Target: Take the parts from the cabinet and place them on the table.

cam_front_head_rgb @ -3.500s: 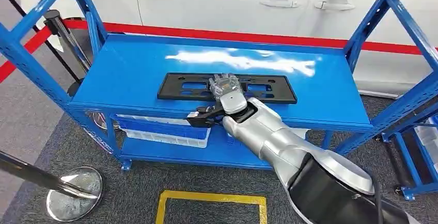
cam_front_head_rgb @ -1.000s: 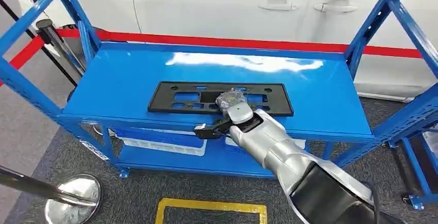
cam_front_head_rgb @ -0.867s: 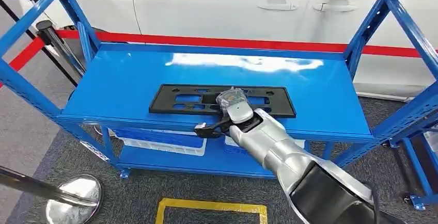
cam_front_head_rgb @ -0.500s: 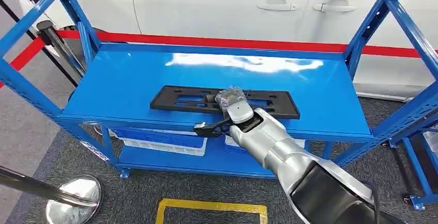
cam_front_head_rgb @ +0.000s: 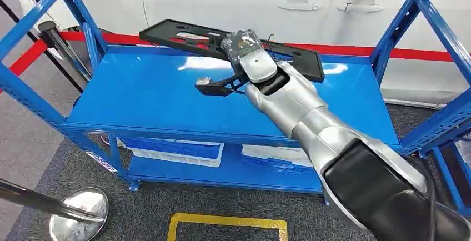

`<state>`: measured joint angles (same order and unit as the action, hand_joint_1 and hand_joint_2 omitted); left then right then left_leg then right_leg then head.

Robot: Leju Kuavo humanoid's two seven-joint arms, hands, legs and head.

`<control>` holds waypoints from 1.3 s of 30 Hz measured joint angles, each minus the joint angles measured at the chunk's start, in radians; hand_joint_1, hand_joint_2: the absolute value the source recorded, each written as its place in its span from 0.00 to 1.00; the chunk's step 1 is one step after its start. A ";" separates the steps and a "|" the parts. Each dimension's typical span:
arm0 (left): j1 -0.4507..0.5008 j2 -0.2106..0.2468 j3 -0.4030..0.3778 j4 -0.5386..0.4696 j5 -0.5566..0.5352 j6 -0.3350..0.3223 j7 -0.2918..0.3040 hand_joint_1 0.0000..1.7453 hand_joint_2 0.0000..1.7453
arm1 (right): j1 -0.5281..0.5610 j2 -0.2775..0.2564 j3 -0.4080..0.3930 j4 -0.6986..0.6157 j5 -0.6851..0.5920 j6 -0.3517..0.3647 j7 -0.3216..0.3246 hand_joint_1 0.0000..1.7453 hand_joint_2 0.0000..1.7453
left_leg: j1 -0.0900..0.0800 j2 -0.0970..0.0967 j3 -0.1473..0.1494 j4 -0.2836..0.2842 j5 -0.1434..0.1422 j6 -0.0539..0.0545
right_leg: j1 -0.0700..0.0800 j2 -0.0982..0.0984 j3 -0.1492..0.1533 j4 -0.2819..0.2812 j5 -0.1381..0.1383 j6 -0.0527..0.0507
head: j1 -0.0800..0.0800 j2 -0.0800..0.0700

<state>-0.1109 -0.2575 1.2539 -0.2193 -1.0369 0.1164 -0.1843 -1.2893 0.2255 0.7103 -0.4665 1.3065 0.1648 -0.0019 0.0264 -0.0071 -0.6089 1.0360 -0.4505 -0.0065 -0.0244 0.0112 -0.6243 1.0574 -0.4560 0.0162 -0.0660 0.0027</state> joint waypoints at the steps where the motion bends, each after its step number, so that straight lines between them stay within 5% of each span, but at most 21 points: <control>1: 0.000 0.000 0.000 0.000 0.000 -0.006 0.003 0.00 0.00 | -0.013 -0.001 0.000 -0.008 0.003 0.008 -0.005 1.00 1.00 | 0.000 0.000 -0.001 0.000 0.000 0.000 | 0.000 0.000 -0.001 0.000 0.000 0.000 | 0.000 0.000; 6: 0.000 0.000 0.001 0.000 0.000 -0.017 0.002 0.00 0.00 | -0.081 -0.003 -0.012 -0.049 0.006 0.042 -0.013 1.00 1.00 | 0.000 0.000 -0.001 0.000 0.000 0.000 | 0.000 0.000 -0.001 0.000 0.000 0.000 | 0.000 0.000; 7: 0.000 -0.001 0.001 0.000 0.001 -0.020 0.000 0.00 1.00 | -0.086 -0.004 -0.013 -0.054 0.006 0.043 -0.013 1.00 1.00 | 0.000 0.000 -0.001 0.000 0.000 0.000 | 0.000 0.000 -0.001 0.000 0.000 0.000 | 0.000 0.000; 20: 0.001 -0.006 0.006 0.000 0.009 -0.059 -0.103 0.00 1.00 | -0.111 -0.066 -0.016 -0.128 0.005 0.076 -0.028 1.00 1.00 | 0.000 0.000 -0.002 0.001 0.000 0.000 | 0.000 0.000 -0.001 0.000 0.000 0.000 | 0.000 0.000; 39: 0.000 -0.007 0.007 0.000 0.018 -0.075 -0.130 0.00 1.00 | -0.109 -0.151 -0.031 -0.263 -0.061 0.131 -0.076 1.00 1.00 | 0.000 0.000 -0.002 0.001 0.000 0.000 | 0.000 0.000 -0.001 0.000 0.000 0.000 | 0.000 0.000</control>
<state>-0.1105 -0.2644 1.2612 -0.2190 -1.0185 0.0416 -0.3147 -1.3979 0.0744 0.6794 -0.7298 1.2459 0.2953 -0.0782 0.0264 -0.0074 -0.6106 1.0367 -0.4505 -0.0065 -0.0245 0.0111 -0.6254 1.0572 -0.4559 0.0163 -0.0660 0.0027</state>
